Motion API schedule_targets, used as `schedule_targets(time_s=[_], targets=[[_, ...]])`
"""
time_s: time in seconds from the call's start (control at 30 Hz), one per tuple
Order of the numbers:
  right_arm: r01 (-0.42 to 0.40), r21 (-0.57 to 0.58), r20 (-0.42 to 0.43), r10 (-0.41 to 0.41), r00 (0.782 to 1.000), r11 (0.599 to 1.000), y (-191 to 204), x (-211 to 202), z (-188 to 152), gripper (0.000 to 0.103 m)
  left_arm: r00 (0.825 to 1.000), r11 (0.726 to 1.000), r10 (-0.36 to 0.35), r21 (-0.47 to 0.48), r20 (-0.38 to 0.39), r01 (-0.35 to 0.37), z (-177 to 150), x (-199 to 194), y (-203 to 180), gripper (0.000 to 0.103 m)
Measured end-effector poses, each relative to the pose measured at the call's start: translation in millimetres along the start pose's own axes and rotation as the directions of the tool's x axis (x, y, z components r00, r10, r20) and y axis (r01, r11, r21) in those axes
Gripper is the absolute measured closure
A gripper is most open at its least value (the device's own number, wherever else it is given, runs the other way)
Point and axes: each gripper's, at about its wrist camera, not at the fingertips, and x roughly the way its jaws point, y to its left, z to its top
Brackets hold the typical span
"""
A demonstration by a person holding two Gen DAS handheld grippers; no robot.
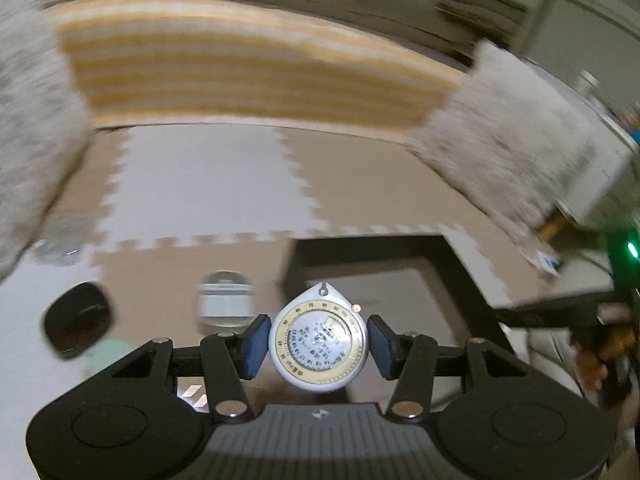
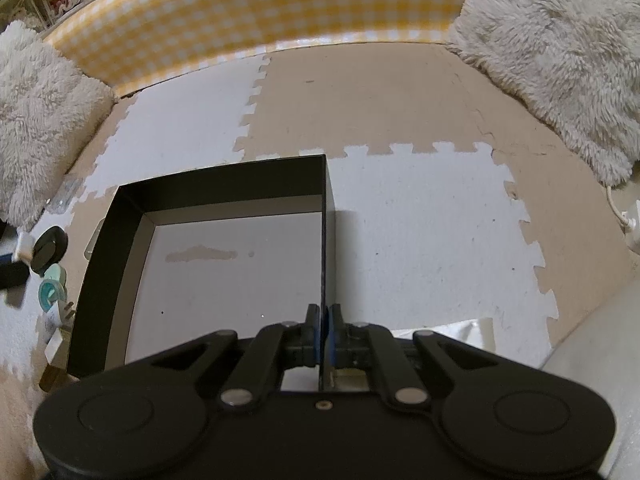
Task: Organize rigid objects
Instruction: 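Carry the tape measure with the left gripper into the black box and release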
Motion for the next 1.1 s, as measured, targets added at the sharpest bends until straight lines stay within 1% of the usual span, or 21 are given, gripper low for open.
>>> schedule_targets(time_s=[0.23,0.4,0.53,0.7,0.73,0.8,0.87,1.03,1.1], targets=[[0.014,-0.012,-0.001,-0.014,1.0,1.0,3.4,-0.2,0.1,0.099,0.999,0.99,-0.028,0.135,-0.016,0.029,-11.8,22.0,-29.6,0.05],[0.015,-0.012,0.0,-0.015,1.0,1.0,3.4,-0.2,0.0,0.099,0.999,0.98,-0.038,0.192,-0.033,0.044,-15.4,33.8,-37.7,0.05],[0.021,-0.017,0.0,-0.021,1.0,1.0,4.3,0.0,0.0,0.099,0.998,0.976,-0.052,0.21,-0.047,0.061,-17.3,36.9,-40.2,0.05],[0.023,-0.019,-0.001,-0.023,1.0,1.0,4.7,0.4,0.1,0.099,0.998,0.974,-0.06,0.218,-0.036,0.066,-18.8,36.2,-39.5,0.049],[0.023,-0.019,-0.001,-0.023,1.0,1.0,4.7,0.4,0.0,0.099,0.998,0.974,-0.056,0.22,-0.035,0.062,-19.2,35.8,-38.8,0.048],[0.023,-0.02,-0.001,-0.023,1.0,1.0,4.7,0.4,0.1,0.099,0.998,0.975,-0.048,0.216,-0.038,0.055,-18.8,35.1,-39.0,0.038],[0.021,-0.02,-0.001,-0.021,1.0,1.0,4.8,0.3,0.1,0.099,0.998,0.975,-0.048,0.213,-0.044,0.056,-18.5,33.9,-39.8,0.034],[0.014,-0.015,-0.001,-0.014,1.0,1.0,2.8,0.2,0.0,0.099,0.995,0.977,-0.058,0.201,-0.076,0.073,-20.1,32.6,-41.6,0.028],[0.011,-0.012,-0.001,-0.011,1.0,1.0,2.3,0.2,0.2,0.099,0.994,0.977,-0.062,0.2,-0.088,0.079,-21.4,31.9,-42.8,0.023]])
